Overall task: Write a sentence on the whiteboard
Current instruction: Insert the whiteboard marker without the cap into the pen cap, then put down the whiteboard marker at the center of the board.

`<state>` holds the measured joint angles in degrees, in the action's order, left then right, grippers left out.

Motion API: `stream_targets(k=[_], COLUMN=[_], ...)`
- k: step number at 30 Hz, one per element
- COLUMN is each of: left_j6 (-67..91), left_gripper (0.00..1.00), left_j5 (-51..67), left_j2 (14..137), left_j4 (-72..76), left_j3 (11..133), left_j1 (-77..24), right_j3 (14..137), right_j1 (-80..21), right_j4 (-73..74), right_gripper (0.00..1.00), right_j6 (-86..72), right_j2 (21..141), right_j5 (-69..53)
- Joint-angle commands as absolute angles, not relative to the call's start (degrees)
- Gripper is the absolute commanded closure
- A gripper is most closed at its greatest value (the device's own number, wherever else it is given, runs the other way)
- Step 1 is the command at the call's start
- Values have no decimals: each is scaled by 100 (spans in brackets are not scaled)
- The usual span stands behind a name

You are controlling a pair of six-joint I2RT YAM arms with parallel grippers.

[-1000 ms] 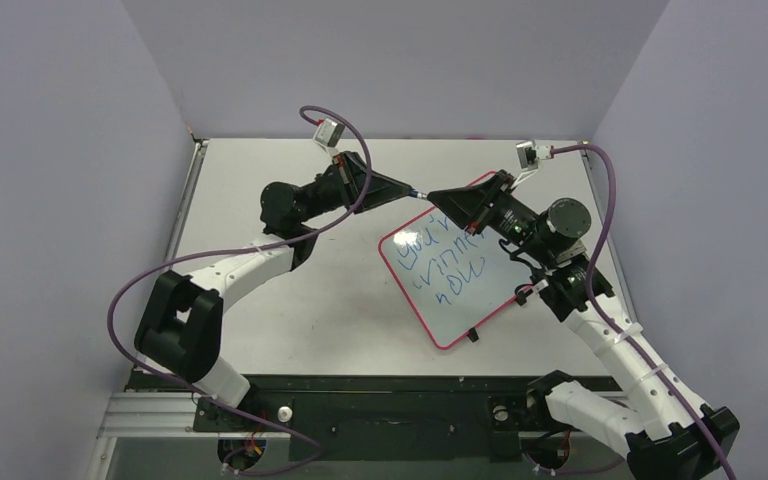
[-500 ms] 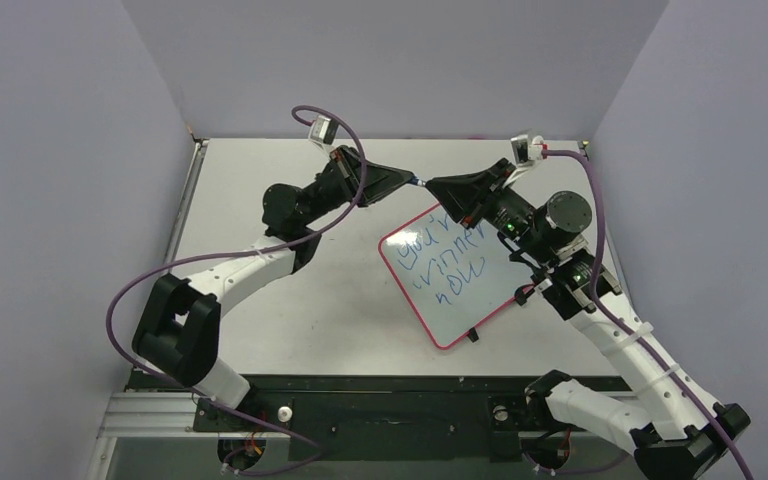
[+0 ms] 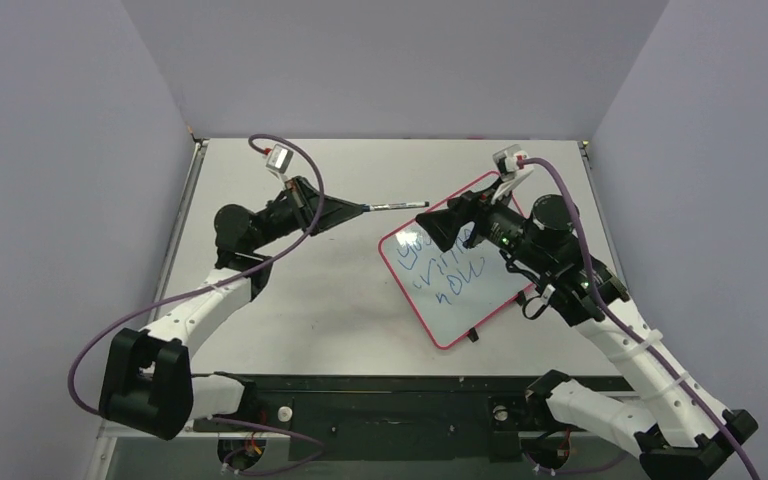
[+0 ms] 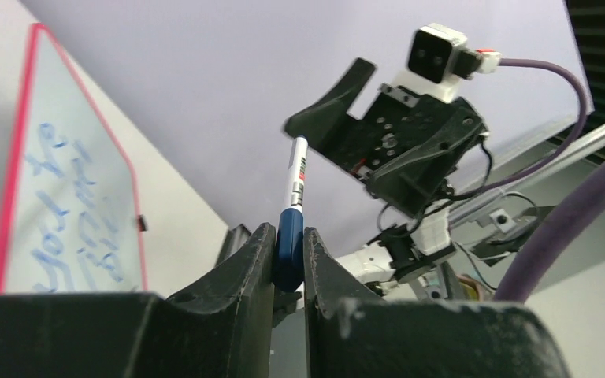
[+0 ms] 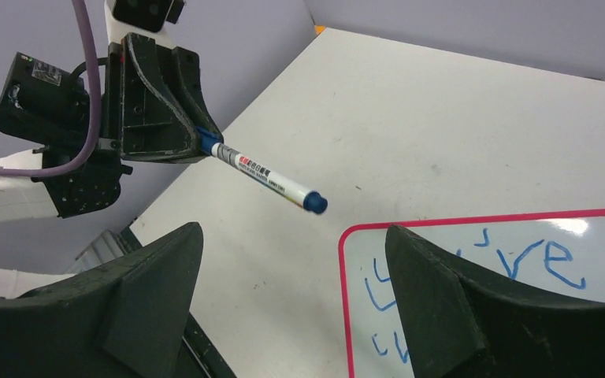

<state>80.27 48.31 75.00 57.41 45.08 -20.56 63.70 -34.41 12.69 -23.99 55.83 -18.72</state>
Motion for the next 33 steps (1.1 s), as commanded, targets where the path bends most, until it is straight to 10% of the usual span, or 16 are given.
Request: stream_targets(k=[1, 15, 25, 33], left_j6=[7453, 4705, 4449, 4444], left_gripper=[100, 100, 98, 75], left_j5=[5232, 3022, 2664, 2521], left_j2=[6869, 5421, 6289, 7175], left_j4=[5241, 1296, 1900, 2330], left_j3=[4087, 2788, 1880, 1817], left_j1=[-1469, -203, -274, -768], right_j3=[6506, 5821, 5624, 5392], right_j1=[-3389, -3392, -3399, -3402], right_j4=[1473, 1796, 1849, 1649], right_gripper=[19, 18, 18, 17], right_j6=[-2322, -2447, -2583, -2712], right_j2=[5078, 4115, 4129, 4061], right_j5=[-1459, -682, -578, -548])
